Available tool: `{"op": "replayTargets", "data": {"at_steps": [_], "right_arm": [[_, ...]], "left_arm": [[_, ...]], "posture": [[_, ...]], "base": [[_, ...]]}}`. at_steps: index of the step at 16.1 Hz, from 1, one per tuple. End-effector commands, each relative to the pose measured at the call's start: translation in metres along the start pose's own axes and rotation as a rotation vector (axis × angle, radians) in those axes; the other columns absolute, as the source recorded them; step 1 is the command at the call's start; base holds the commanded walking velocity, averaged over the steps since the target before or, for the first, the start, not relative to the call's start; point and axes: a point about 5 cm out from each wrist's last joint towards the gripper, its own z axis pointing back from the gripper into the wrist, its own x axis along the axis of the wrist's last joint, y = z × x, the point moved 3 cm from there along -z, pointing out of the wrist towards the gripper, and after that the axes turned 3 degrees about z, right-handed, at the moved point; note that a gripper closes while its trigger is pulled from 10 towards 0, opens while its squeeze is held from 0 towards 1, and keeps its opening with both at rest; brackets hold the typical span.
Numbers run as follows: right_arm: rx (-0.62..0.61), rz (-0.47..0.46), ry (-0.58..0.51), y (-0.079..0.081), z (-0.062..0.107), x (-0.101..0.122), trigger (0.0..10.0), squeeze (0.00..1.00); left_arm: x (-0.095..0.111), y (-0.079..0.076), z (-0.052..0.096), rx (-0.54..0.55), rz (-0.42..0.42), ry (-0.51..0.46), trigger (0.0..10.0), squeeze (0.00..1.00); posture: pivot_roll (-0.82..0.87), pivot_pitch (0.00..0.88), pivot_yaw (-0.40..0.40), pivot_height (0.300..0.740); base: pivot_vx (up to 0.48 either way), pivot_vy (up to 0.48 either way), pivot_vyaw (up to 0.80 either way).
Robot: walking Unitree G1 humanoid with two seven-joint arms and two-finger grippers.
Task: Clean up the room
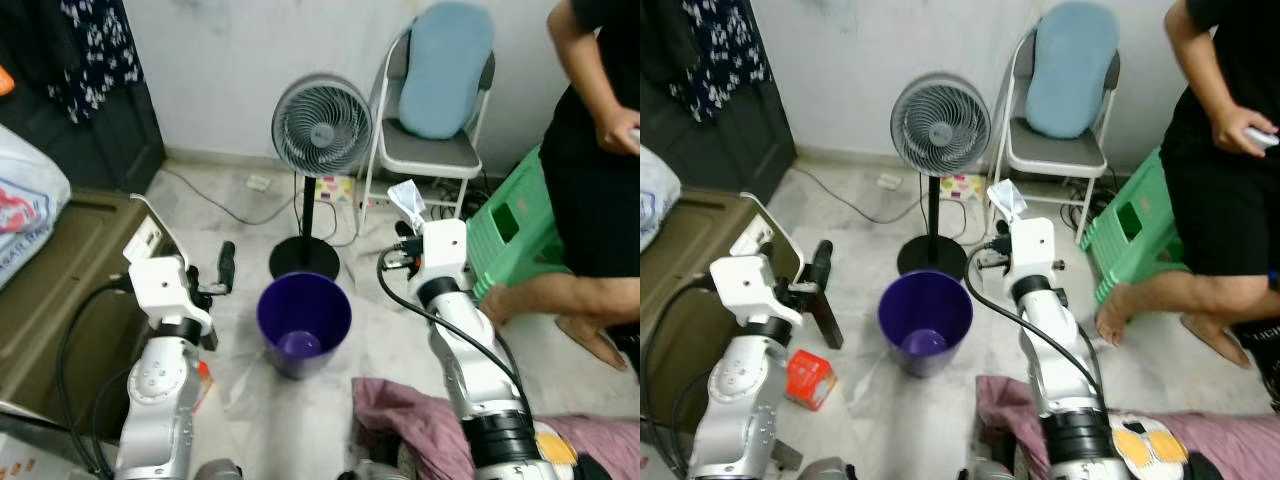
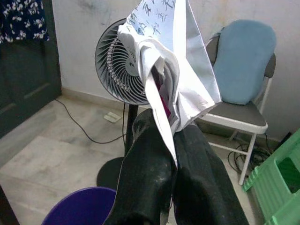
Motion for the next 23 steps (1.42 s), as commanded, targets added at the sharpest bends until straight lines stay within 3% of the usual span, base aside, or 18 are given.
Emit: {"op": "replayTargets", "data": {"at_steps": [1,4,23], "right_arm": [[0.013,0.001,-0.028,0.0028,-0.0020,0.0088,10.0,0.00],[0.018,-0.003,-0.026,0.0034,-0.0020,0.0086,10.0,0.00],[0.034,0.008,-0.024,0.0064,-0.0039,0.0085,10.0,0.00]], "left_arm": [[0.0019,0.0021,0.0010,0.004,-0.004,-0.004,10.0,0.00],[0.0018,0.0022,0.0012,0.000,-0.003,-0.002,10.0,0.00],[-0.0001,0.0029,0.0005,0.004,-0.002,0.005,10.0,0.00]], "posture": [[-0.02,0.000,-0.057,0.740],[-0.02,0.000,-0.057,0.740],[-0.02,0.000,-0.059,0.740]], "base": [[0.296,0.000,0.80],[0.296,0.000,0.63],[0.320,0.000,0.00]]}}
